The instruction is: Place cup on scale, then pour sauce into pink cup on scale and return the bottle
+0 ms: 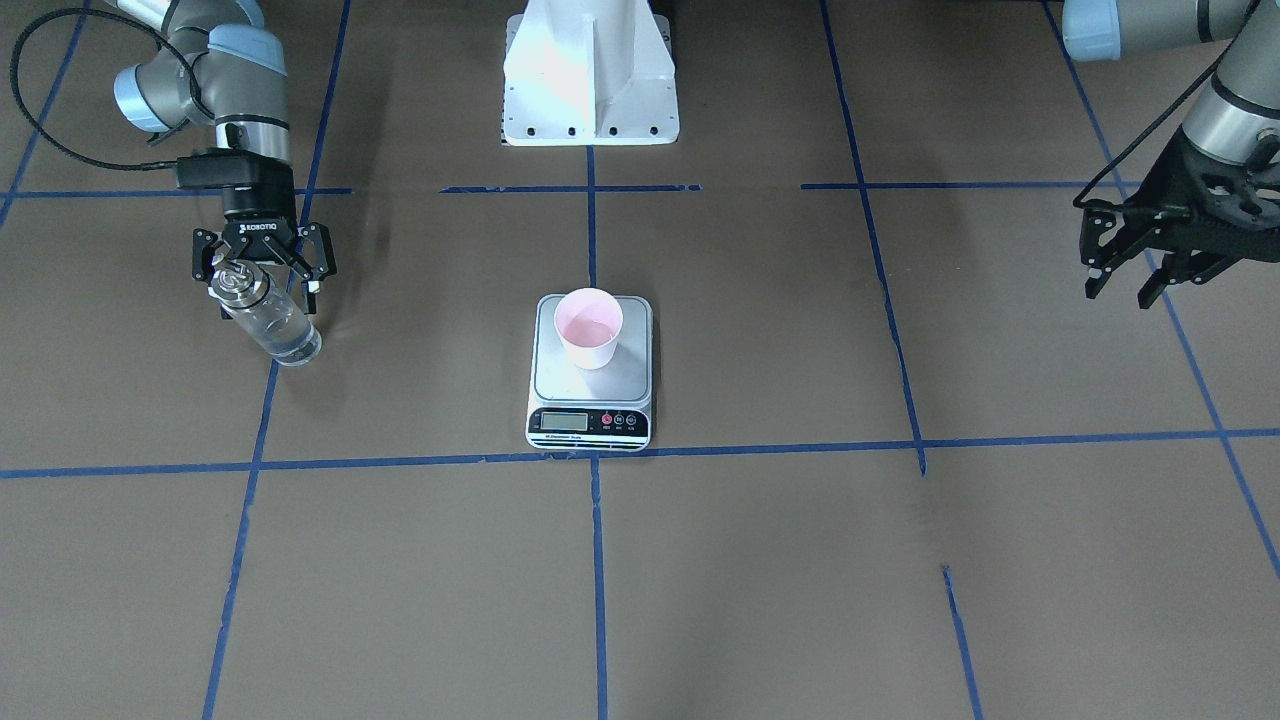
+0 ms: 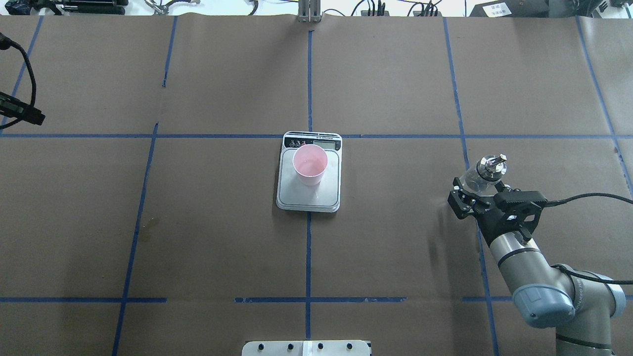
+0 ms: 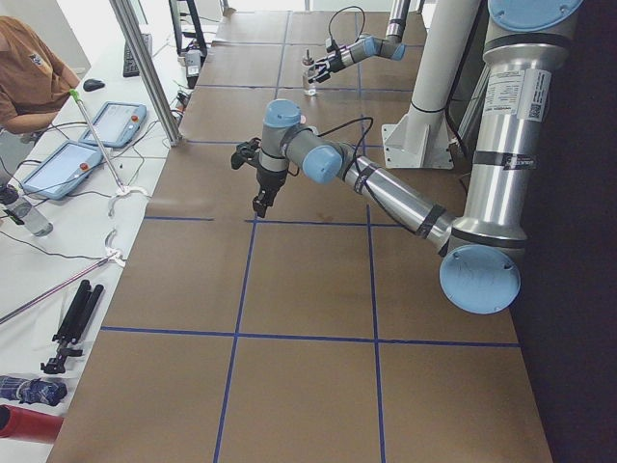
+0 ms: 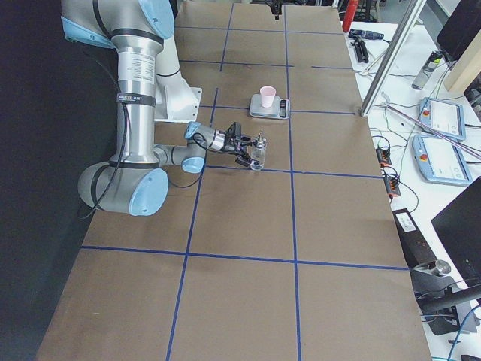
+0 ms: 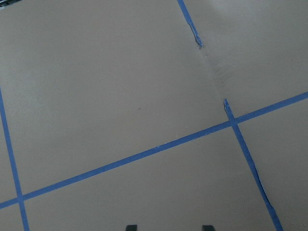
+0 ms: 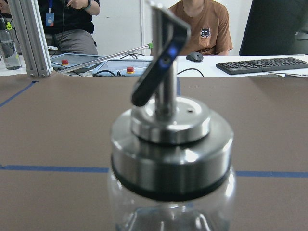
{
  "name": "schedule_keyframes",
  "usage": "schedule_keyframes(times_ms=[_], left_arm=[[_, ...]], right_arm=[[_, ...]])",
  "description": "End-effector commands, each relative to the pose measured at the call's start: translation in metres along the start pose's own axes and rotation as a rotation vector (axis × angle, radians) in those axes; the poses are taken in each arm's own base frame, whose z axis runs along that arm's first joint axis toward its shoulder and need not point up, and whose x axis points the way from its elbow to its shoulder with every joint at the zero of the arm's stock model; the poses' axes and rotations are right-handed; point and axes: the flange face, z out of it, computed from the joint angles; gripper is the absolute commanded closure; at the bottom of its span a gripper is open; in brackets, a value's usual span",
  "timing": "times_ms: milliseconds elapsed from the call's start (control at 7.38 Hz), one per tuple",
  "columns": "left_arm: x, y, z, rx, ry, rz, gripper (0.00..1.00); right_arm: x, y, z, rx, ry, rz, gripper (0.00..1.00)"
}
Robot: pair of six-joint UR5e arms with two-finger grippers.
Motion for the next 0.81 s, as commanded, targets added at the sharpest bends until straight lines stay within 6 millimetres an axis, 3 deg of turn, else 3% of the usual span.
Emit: schedule_keyframes(times_ms=[0,136,407,678], left_arm=[[0.000,0.000,0.000,-0.001,0.000,0.000,0.45],[-0.001,0.000,0.001,-0.002,-0.001,-0.001,0.45],[-0.002,0.000,0.004,-0.009,-0.003,-0.004,0.44],[-0.002,0.001,0.007,-0.014,-0.002,-0.005,0.43]], right_arm=[[0.000,0.011,-0.018,-0.028,-0.026,0.023,0.00],[0.021,0.024,-0.030,-0.059,-0.024,-0.019,0.00],[0.052,0.030,-0.050,-0.130,-0.080,-0.001,0.00],[0.075,0.012,-0.074,-0.304,-0.112,-0.024,0.00]])
